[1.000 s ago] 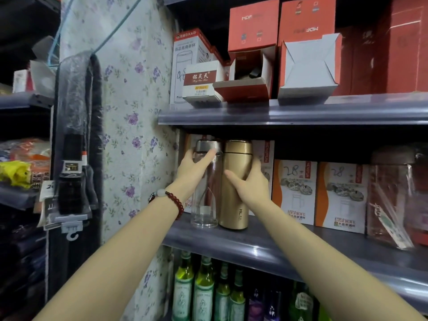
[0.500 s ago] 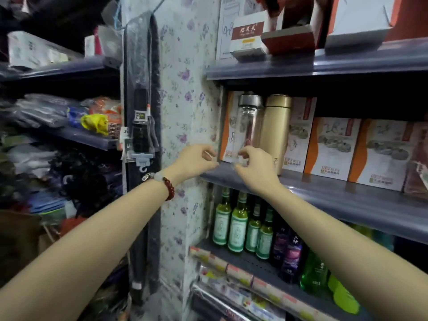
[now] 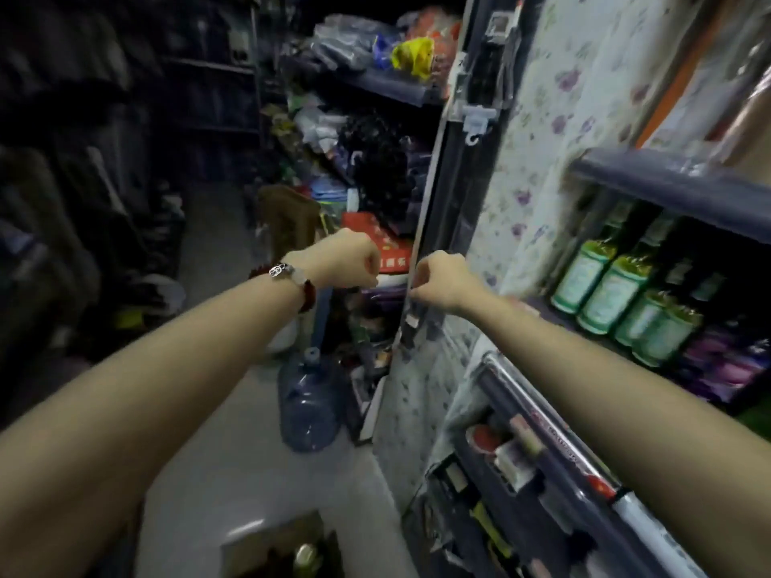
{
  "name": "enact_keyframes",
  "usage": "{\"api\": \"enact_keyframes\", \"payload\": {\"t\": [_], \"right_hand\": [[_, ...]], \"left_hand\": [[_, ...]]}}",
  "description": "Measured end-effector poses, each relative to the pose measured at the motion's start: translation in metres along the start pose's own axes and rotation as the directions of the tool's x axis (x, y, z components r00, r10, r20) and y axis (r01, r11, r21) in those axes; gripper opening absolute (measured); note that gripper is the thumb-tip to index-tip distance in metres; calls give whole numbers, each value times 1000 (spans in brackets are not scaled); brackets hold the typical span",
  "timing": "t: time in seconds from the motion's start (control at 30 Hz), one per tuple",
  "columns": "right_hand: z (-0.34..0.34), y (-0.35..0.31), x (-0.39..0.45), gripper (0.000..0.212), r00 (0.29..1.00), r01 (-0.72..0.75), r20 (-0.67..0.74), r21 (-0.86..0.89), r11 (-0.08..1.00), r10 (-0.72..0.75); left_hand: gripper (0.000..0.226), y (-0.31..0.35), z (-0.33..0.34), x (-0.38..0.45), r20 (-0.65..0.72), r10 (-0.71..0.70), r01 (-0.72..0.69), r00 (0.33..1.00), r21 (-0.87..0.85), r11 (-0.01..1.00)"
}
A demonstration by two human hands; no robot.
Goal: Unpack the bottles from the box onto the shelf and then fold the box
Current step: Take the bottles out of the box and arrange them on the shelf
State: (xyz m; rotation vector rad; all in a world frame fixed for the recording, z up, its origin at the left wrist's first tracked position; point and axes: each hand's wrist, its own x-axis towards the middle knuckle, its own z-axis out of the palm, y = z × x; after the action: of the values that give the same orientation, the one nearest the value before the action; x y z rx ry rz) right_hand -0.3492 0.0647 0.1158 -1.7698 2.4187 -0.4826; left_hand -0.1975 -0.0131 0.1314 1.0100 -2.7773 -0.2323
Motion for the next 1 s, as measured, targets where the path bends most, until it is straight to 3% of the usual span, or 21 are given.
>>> {"api": "enact_keyframes", "payload": {"t": [0.13,0.23,0.4,0.53,0.77,1.0], "right_hand": [[72,-29,-4,15,979,64,192,28,998,-68],[138,-40,-8,7,962,69,260,59,996,-82],[263,-38,-20,10,913,43,403,68,997,-67],[365,-24,-34,15,889,-3,454,130,992,-57],[545,30,-74,43,839,-51,536,244,968,-91],[705,75,-130,48,813,-76,571,300,951,-115]], "left_hand": [[16,-47,47,-46,94,-142,144,985,-15,990],[16,-79,93,-72,161,-204,210,966,-22,977],[17,-133,192,-114,313,-309,339,898,-48,939],[20,-170,284,-147,390,-383,453,837,-103,886],[29,-218,471,-210,469,-489,593,735,-96,800],[33,-242,637,-277,469,-573,703,672,-162,692]]}}
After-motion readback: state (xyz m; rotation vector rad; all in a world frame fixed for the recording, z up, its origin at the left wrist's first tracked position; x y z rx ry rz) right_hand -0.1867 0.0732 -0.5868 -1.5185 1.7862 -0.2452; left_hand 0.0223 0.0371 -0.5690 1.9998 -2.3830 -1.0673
